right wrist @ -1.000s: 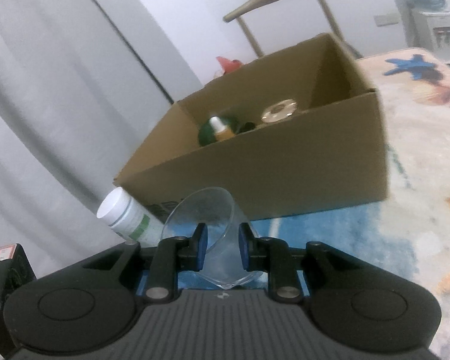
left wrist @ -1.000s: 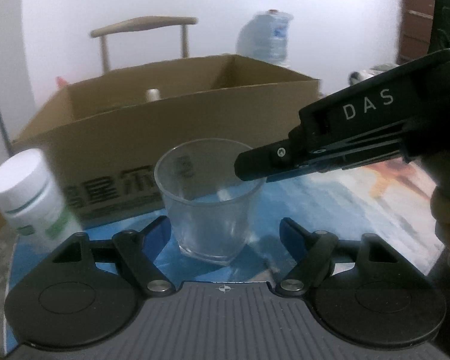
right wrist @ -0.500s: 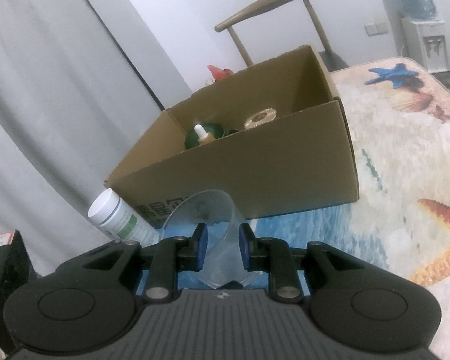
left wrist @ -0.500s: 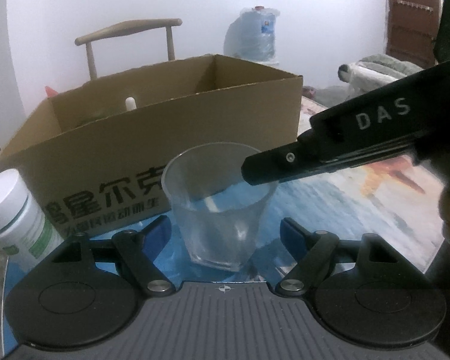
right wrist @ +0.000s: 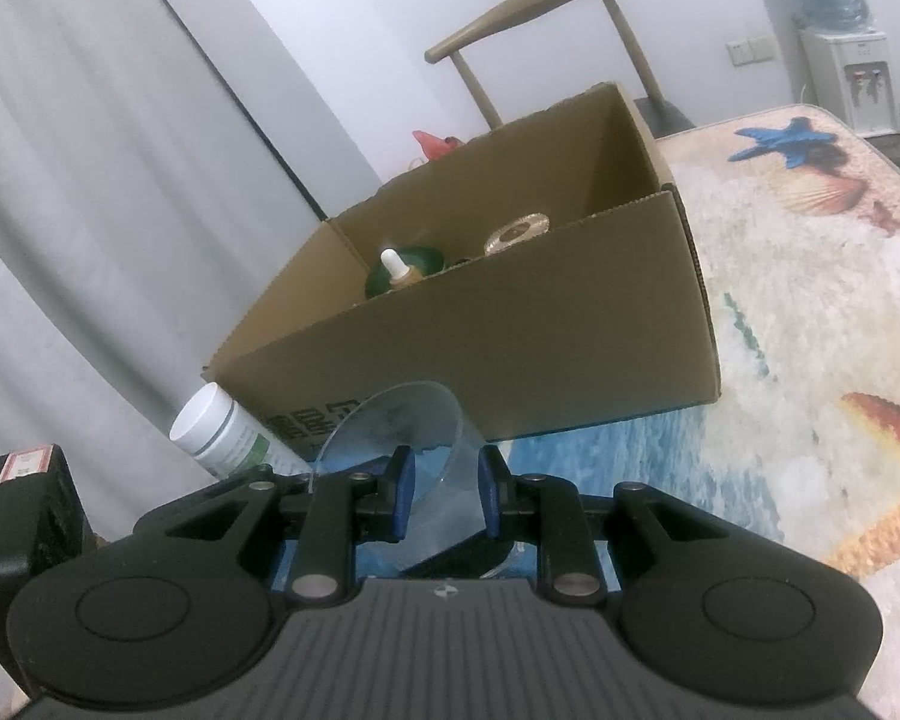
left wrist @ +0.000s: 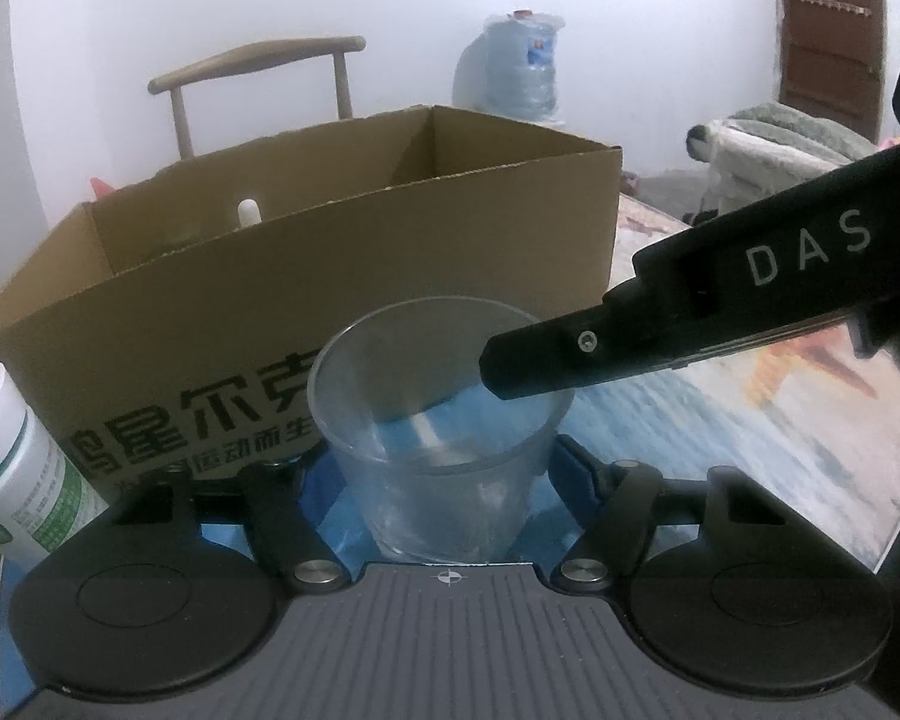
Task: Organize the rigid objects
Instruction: 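Lift the clear cup and carry it over the box, right gripper, then open the right gripper to release the cup in the box, then move the right gripper back to the white pill bottle, then grasp the white pill bottle by its cap with the right gripper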
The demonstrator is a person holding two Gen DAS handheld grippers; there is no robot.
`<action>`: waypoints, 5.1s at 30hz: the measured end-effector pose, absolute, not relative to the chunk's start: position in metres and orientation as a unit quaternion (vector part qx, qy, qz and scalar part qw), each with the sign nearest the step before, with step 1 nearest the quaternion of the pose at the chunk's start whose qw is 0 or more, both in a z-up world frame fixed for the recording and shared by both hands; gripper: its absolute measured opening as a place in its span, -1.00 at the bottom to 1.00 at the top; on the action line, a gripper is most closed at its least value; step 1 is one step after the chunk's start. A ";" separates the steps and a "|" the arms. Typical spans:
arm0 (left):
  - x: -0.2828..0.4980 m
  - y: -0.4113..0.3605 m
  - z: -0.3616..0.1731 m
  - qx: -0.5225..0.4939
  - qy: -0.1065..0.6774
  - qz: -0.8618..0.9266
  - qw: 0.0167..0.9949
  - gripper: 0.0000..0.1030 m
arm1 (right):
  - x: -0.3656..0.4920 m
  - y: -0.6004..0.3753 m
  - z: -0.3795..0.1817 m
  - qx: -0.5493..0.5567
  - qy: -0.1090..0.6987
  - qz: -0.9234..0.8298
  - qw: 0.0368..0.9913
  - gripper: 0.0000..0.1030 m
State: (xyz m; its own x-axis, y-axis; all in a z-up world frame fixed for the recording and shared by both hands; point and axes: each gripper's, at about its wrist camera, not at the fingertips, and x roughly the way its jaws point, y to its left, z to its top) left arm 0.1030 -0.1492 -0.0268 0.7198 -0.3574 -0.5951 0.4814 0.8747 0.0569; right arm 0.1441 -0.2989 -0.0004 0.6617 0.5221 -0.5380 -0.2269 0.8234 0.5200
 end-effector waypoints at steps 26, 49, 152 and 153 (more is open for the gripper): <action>0.046 -0.126 0.041 0.060 0.212 -0.236 0.947 0.36 | 0.088 -0.296 0.065 0.189 0.260 0.251 0.913 -0.49; 0.221 -0.164 0.046 0.007 0.319 -0.228 0.920 0.36 | 0.263 -0.305 0.079 0.115 0.318 0.247 0.908 -0.50; 0.073 -0.096 0.011 0.026 0.267 -0.230 0.936 0.02 | 0.145 -0.237 0.028 0.228 0.349 0.268 0.869 -0.15; 0.070 -0.102 0.011 0.030 0.262 -0.245 0.933 0.01 | 0.143 -0.240 0.026 0.233 0.351 0.266 0.867 -0.15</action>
State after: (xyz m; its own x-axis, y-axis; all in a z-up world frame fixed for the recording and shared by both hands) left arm 0.0703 -0.1020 0.0107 0.7429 -0.4410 -0.5035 0.4729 0.8782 -0.0715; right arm 0.1431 -0.2401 0.0262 0.6120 0.6257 -0.4837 -0.2983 0.7491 0.5915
